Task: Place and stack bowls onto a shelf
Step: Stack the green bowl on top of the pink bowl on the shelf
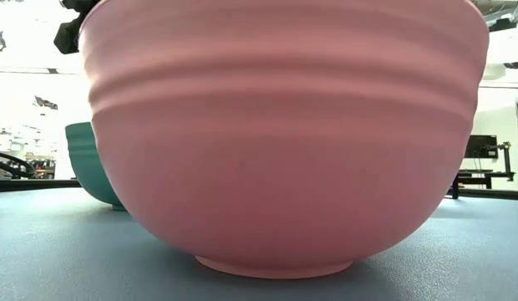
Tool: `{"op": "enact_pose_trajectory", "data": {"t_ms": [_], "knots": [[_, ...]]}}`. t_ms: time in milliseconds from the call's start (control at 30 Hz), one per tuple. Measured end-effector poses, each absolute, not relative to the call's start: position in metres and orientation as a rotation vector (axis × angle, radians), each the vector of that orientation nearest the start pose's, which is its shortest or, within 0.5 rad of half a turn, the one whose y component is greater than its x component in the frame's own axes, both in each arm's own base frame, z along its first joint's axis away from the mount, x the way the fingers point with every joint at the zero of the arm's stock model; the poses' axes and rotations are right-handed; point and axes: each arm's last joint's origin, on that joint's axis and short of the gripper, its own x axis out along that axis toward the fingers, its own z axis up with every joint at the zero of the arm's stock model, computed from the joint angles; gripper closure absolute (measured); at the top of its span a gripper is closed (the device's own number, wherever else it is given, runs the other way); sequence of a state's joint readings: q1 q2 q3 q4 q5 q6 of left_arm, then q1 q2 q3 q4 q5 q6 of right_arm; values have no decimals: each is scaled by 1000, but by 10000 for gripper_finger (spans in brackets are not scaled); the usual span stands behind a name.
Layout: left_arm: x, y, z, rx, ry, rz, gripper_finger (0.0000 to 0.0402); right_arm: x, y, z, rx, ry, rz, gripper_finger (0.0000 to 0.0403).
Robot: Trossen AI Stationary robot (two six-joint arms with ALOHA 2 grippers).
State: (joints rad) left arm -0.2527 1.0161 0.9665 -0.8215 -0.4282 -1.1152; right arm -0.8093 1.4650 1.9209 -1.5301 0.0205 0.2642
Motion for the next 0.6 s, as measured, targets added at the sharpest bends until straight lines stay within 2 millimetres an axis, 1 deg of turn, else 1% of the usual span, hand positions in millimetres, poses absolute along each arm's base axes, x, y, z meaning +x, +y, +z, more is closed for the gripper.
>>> {"op": "enact_pose_trajectory", "data": {"t_ms": [233, 333, 467, 600], "knots": [[186, -36, 303, -765, 642, 568, 193, 209, -109, 447, 518, 918, -593, 368], [186, -36, 303, -764, 645, 565, 193, 235, -84, 445, 444, 898, -464, 365], [186, -36, 303, -762, 647, 565, 193, 270, -56, 439, 370, 866, -328, 358], [186, -36, 303, -755, 642, 575, 193, 308, -34, 426, 223, 838, -186, 345]]}}
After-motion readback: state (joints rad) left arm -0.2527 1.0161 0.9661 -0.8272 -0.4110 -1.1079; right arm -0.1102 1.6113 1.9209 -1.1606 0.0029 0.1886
